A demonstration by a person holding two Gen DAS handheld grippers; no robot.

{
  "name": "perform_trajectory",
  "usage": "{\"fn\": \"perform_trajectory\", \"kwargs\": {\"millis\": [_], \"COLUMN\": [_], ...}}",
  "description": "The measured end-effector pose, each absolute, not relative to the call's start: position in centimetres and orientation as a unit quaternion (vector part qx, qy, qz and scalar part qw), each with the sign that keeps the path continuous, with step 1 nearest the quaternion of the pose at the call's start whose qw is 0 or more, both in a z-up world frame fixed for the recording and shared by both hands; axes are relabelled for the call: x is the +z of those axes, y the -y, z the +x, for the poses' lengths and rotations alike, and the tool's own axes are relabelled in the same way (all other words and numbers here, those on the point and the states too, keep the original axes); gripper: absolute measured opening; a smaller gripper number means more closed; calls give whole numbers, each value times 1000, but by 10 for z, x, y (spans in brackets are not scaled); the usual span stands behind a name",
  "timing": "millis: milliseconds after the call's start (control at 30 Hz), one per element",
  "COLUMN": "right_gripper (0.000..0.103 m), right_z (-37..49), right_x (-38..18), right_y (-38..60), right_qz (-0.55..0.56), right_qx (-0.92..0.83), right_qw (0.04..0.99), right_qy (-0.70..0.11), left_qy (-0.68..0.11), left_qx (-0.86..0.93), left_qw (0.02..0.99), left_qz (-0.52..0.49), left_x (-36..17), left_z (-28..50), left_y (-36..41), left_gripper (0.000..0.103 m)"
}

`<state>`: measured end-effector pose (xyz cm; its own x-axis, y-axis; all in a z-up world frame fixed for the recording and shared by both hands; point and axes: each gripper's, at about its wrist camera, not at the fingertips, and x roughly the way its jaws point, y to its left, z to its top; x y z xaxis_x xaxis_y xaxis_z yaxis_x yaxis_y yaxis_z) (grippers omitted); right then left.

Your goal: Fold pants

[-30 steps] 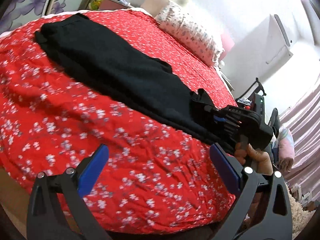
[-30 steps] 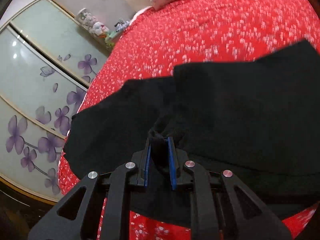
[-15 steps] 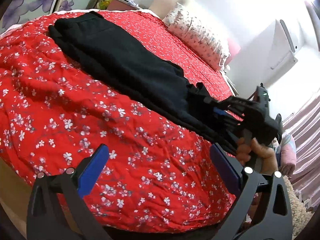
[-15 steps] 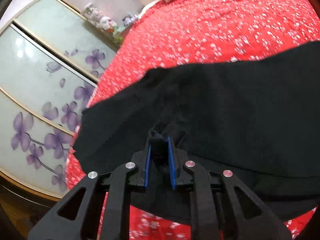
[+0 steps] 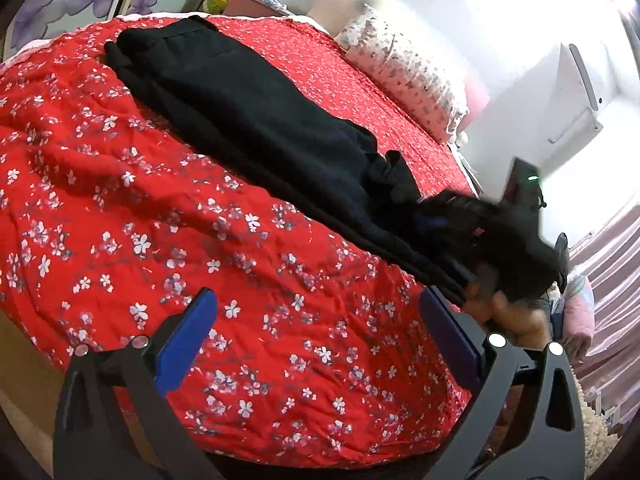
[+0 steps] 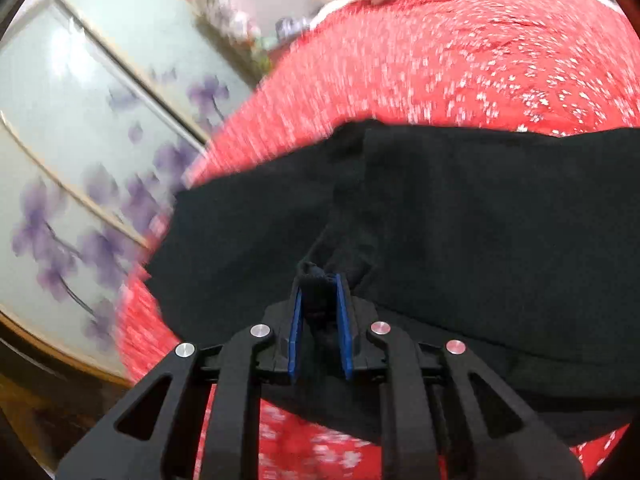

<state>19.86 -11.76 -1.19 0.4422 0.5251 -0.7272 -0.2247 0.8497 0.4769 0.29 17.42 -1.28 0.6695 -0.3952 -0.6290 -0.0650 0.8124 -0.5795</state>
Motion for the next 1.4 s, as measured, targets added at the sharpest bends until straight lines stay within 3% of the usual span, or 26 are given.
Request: {"fn": "perform_trajectory", "kwargs": {"millis": [67,133,200,333,400,500,600,733,1067,1400], "right_gripper": [26,59,74,79,79,79,82,90,89,90], "right_z": [193,185,183,183,187,178,155,116,105,105], "right_x": [-21,-19,-13,-7,-29,-20,-5,-7,-29,-32], "right_y": [109,106,105,121,114,121,159,199,226,227], "right_qz": [114,96,115,201,179,181,279,323,340,345], "right_qx": [228,249,271,288,280,305,351,382,398,409], "right_qw": [839,840,827,816,799,801,789,797,791,785], "right_qy": [-481,-473,-479,-459,-500,-482,-419,-338,-318,-313], "left_qy": [-395,-393,-390,-380,-379,-377,-378,-393,-410,-386], "left_qx": [-94,-88,-80,-68,-63,-61,-57,-54,-3,29], "left_qw": [866,869,870,872,873,874,862,823,771,776], "left_qz": [-290,-287,-290,-301,-301,-301,-333,-406,-488,-498], "left_x": [-13,-12,-10,-4,1,11,15,6,-32,-23], "left_z": [2,1,2,8,13,28,53,91,133,165], "left_y": [-176,-181,-189,-204,-209,-223,-249,-286,-317,-327], "left_gripper": [101,101,101,101,101,101,101,101,100,100]}}
